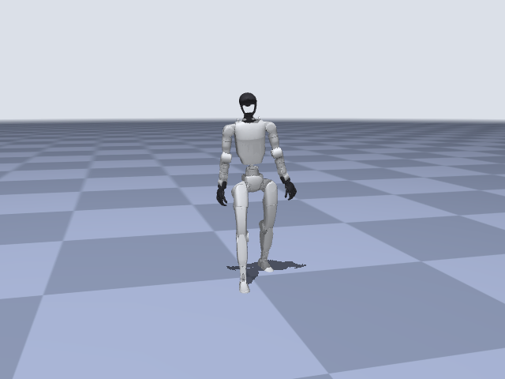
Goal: Upper body actions
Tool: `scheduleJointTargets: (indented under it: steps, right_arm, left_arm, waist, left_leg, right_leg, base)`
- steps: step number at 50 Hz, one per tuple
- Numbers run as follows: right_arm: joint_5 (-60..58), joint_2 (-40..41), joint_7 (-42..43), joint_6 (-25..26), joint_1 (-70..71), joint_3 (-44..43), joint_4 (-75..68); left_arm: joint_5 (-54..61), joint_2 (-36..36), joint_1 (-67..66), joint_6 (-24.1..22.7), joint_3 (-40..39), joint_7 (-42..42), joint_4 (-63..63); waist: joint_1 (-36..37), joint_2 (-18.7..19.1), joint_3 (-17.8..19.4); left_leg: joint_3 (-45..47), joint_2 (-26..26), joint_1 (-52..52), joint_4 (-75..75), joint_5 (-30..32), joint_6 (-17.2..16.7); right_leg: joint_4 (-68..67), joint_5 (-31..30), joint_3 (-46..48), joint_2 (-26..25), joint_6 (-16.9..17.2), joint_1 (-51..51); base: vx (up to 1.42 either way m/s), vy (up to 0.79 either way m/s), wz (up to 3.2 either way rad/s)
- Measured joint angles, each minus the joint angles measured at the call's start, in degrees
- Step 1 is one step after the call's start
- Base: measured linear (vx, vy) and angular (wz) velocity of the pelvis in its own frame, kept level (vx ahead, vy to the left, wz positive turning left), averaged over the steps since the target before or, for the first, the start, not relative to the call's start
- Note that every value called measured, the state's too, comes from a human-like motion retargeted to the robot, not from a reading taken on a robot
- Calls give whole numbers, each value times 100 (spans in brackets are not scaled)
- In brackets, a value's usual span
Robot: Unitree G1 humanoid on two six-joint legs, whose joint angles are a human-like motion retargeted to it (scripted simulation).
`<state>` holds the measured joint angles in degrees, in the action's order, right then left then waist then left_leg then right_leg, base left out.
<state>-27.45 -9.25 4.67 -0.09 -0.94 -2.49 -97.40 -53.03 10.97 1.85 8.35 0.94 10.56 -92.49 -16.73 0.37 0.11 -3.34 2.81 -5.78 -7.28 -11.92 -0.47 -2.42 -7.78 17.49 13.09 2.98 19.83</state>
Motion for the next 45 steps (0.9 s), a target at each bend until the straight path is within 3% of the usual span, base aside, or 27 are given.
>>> scheduleJointTargets:
  steps: [2,8,11,14,15,18,23,29,35,40,42,45]
  right_arm:
    - [3,9,-19,61,1,7,0]
    - [-96,31,167,35,244,101,0]
    - [-85,62,364,-46,431,148,37]
    - [-66,67,394,-40,646,162,154]
    - [-59,60,366,-22,724,174,190]
    - [-59,21,256,45,1000,218,277]
    - [-56,19,316,-60,1212,289,485]
    - [-12,20,302,-159,1249,389,644]
    - [-95,16,257,-127,1195,454,393]
    - [-377,7,236,-71,1022,467,181]
    - [-540,2,222,-7,947,458,106]
    - [-685,13,194,54,839,439,18]
  left_arm:
    - [-60,-4,23,-65,20,-34,33]
    - [212,-42,-21,-124,-109,-12,-11]
    - [326,-55,-68,-153,-124,19,-14]
    - [308,-105,-58,-125,-137,95,-3]
    - [295,-128,-48,-117,-152,122,-1]
    - [349,-235,-73,-140,-276,252,3]
    - [705,-359,-214,-191,-512,550,-59]
    - [907,-344,-275,-164,-654,490,-199]
    - [858,-283,-325,-169,-743,399,-207]
    - [857,-295,-439,-170,-786,387,-170]
    - [852,-291,-461,-155,-819,353,-175]
    - [817,-272,-511,-127,-872,332,-198]
  waist:
    - [14,17,-31]
    - [-21,-82,-149]
    - [-62,-250,-249]
    - [-108,-367,-290]
    - [-111,-389,-290]
    - [8,-413,-267]
    - [310,-273,-185]
    - [438,-11,66]
    - [659,-68,310]
    - [730,-115,400]
    - [682,-162,389]
    - [644,-197,373]
  left_leg:
    - [-59,-153,5,-173,271,-236]
    - [-163,-380,269,-1078,1617,-693]
    - [-136,-266,714,-1993,2409,-671]
    - [-54,-168,1272,-2918,3006,-342]
    - [19,-160,1417,-3126,3038,-264]
    - [541,-167,1669,-3155,2187,-197]
    - [321,283,1850,-1946,1544,-368]
    - [735,141,2016,-350,1043,-7]
    - [286,512,2262,511,1552,136]
    - [1080,408,2294,574,1460,274]
    - [1314,372,2270,473,1701,612]
    - [1169,375,2178,520,2168,739]
  right_leg:
    - [-6,-157,53,-73,-166,-133]
    - [-37,123,129,-248,-701,-467]
    - [-43,334,109,-201,-865,-623]
    - [-65,490,159,-140,-960,-737]
    - [-76,527,167,-138,-989,-759]
    - [-118,620,80,-192,-1041,-813]
    - [-70,746,-12,-505,-1064,-1000]
    - [77,970,151,-1004,-1098,-1439]
    - [96,1180,107,-1153,-1116,-1779]
    - [68,1375,127,-1223,-1088,-1978]
    - [35,1468,225,-1191,-1020,-2028]
    - [-101,1617,197,-1213,-935,-2084]
  base:
    - [40,-39,27]
    - [36,-40,9]
    - [35,-48,13]
    - [22,-29,22]
    - [23,-27,0]
    - [19,-16,-35]
    - [24,-16,-51]
    - [24,-10,-3]
    - [28,-4,-9]
    - [28,1,5]
    - [39,5,9]
    - [41,6,-7]
